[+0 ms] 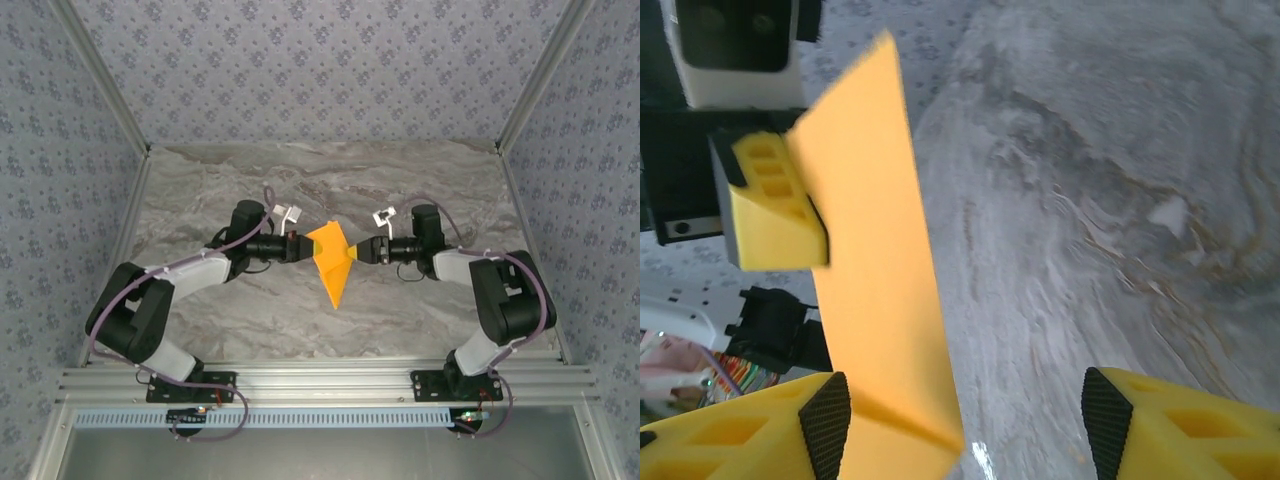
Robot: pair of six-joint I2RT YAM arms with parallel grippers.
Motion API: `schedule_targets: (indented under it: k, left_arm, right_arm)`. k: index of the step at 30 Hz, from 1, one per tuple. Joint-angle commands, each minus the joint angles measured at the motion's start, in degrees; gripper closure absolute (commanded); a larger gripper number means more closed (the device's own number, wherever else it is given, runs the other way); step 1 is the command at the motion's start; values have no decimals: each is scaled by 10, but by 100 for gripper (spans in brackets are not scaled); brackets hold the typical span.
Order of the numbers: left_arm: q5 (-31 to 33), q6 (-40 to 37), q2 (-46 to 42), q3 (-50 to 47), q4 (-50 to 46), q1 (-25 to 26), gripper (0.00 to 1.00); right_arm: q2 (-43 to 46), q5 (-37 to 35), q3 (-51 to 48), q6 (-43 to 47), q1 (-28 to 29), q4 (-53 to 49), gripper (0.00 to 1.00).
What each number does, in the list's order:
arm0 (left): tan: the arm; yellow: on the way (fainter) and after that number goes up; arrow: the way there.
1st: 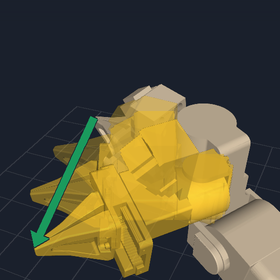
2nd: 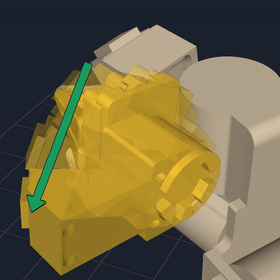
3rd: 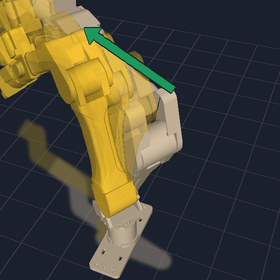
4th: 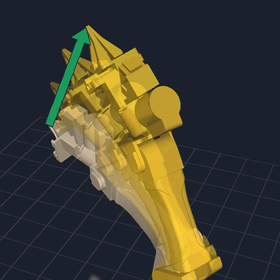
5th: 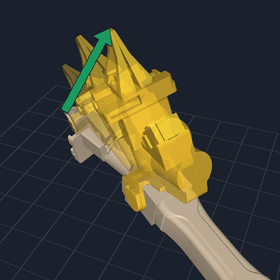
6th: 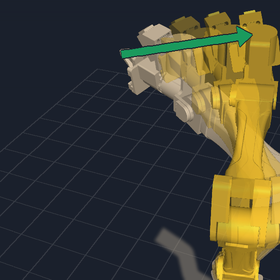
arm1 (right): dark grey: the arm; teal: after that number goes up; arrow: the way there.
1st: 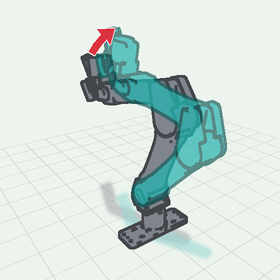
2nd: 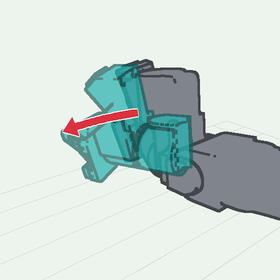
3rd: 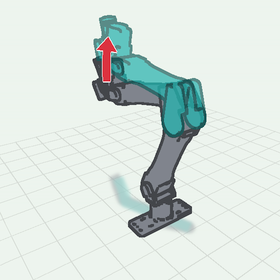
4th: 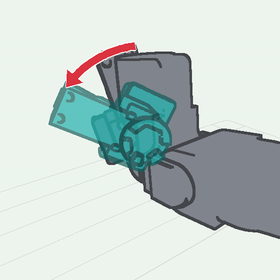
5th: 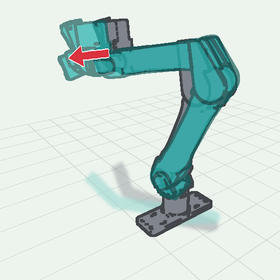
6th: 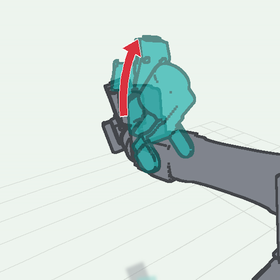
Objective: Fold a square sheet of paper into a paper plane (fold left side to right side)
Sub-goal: Place the paper at the center of the table.
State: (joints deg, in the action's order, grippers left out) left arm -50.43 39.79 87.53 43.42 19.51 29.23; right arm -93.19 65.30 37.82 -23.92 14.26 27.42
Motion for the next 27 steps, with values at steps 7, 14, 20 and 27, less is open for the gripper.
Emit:
schedule_targets:
  k: [7,14,20,27]
  left_arm:
    - [-57,-54,-22,-2,-25,-2,100]
    - [-55,-61,-8,2,-38,-2,100]
    - [-55,-62,6,7,-42,-4,100]
    - [34,-152,6,48,-188,-7,54]
  right_arm:
    - [-22,84,57,36,33,-25,49]
    - [-23,78,71,76,31,-100,71]
    - [-20,69,79,102,28,-156,92]
    - [-11,-25,98,104,24,-282,100]
